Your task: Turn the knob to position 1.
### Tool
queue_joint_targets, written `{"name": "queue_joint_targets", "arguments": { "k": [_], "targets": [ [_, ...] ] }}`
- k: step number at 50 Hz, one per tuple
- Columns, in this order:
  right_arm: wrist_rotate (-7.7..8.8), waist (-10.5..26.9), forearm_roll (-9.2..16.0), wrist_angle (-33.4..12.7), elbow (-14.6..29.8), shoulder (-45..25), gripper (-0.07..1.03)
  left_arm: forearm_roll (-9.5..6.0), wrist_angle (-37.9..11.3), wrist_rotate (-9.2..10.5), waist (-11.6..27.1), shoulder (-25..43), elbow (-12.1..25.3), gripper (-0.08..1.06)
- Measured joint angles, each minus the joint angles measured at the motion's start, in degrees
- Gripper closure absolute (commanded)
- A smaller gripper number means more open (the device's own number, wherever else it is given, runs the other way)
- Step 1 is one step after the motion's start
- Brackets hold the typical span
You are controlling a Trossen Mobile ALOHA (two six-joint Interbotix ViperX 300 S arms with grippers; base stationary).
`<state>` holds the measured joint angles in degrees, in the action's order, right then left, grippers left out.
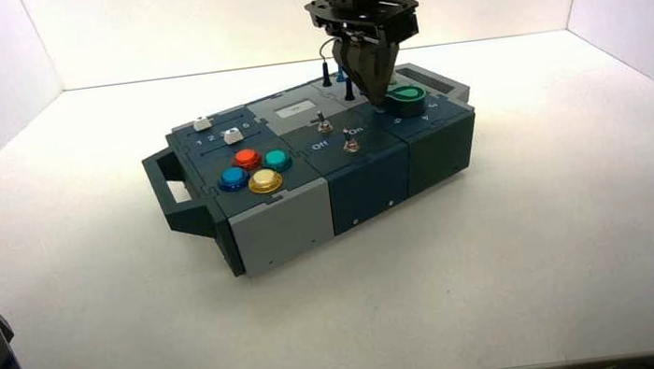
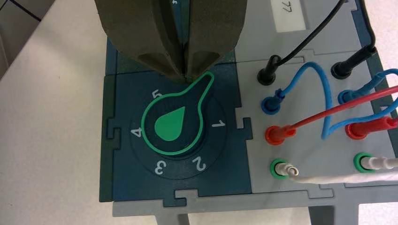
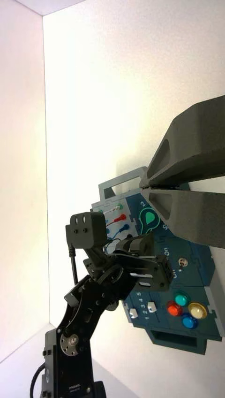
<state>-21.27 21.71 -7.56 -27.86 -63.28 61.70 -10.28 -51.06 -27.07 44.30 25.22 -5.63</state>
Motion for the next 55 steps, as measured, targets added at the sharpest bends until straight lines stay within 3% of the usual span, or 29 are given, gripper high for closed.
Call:
{"name": "queue_joint_targets", "arguments": {
  "k": [55],
  "targets": [
    [0.00,0.0,0.0,-0.1,0.0,0.0,0.99,0.09,-1.1,-1.58,-1.0,1.8,2.8,1.01]
  ]
}}
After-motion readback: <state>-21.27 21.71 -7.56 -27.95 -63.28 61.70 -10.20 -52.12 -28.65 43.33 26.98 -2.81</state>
